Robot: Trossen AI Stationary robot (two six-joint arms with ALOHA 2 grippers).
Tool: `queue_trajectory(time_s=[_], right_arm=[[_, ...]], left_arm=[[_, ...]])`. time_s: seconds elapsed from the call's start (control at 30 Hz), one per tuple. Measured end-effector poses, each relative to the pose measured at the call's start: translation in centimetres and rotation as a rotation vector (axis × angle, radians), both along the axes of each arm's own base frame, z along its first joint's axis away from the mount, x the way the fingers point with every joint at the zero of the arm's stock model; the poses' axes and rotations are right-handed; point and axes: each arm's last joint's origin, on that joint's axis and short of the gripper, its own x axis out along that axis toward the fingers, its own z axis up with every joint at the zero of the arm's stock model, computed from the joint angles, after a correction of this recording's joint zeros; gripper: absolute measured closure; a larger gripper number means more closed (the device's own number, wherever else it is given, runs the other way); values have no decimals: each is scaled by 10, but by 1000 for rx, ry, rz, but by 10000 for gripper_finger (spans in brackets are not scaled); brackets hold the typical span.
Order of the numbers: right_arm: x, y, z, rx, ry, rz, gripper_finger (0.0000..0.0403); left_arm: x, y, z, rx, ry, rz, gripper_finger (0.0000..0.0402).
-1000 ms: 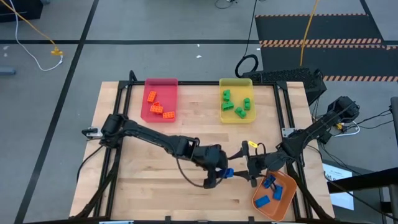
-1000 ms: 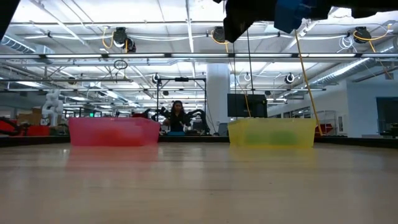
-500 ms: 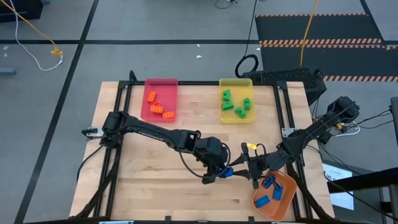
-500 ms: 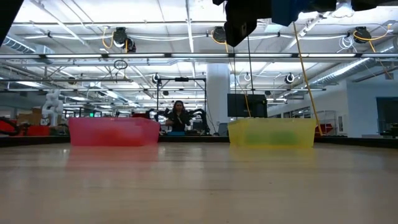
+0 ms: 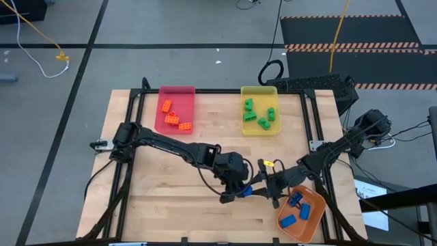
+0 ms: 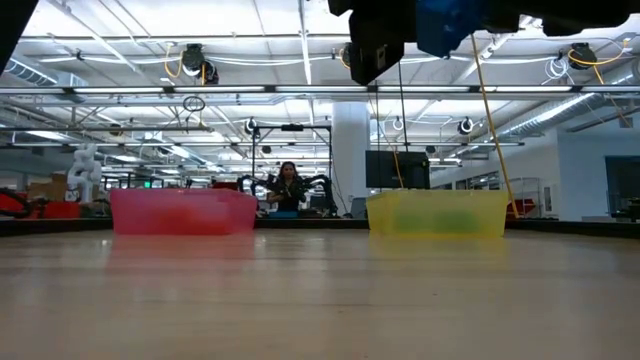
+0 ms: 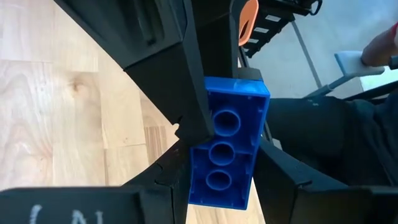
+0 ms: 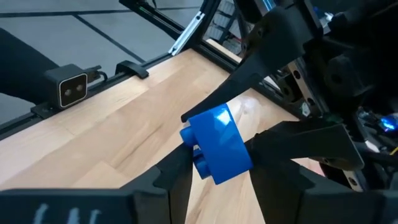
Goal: Sort & place blocks by color
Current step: Put the blue game piece into the orange bin
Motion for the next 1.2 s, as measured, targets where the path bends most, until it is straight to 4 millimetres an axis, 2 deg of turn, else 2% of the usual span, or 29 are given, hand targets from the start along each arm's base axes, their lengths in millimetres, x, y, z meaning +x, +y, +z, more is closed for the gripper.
queue_trajectory(time_s=[0.2, 0.33, 0.47, 0.63, 0.8, 0.9, 1.0, 1.2], right_arm=[[0, 0, 1, -8, -5, 14, 273], [-1, 0, 1, -24, -4, 18, 313], [-2, 0, 2, -35, 4, 26, 314], [-5, -3, 2, -36, 45, 9, 314], [-14, -6, 5, -16, 103, -21, 314], [-21, -7, 8, -3, 126, -32, 314], [-29, -7, 13, 25, 137, -55, 314], [-47, -8, 15, 173, 247, -101, 314]], left_arm=[[0, 0, -2, -10, 3, 15, 261], [0, 2, -5, 5, 22, 36, 179], [0, 4, -6, 16, 28, 50, 100], [-4, 12, -9, 26, 94, 77, 51], [-16, 34, -6, 25, 231, 147, 44], [-21, 43, 3, 30, 237, 160, 47], [-24, 44, 10, 45, 218, 161, 52], [-29, 37, 22, 205, 140, 207, 62]])
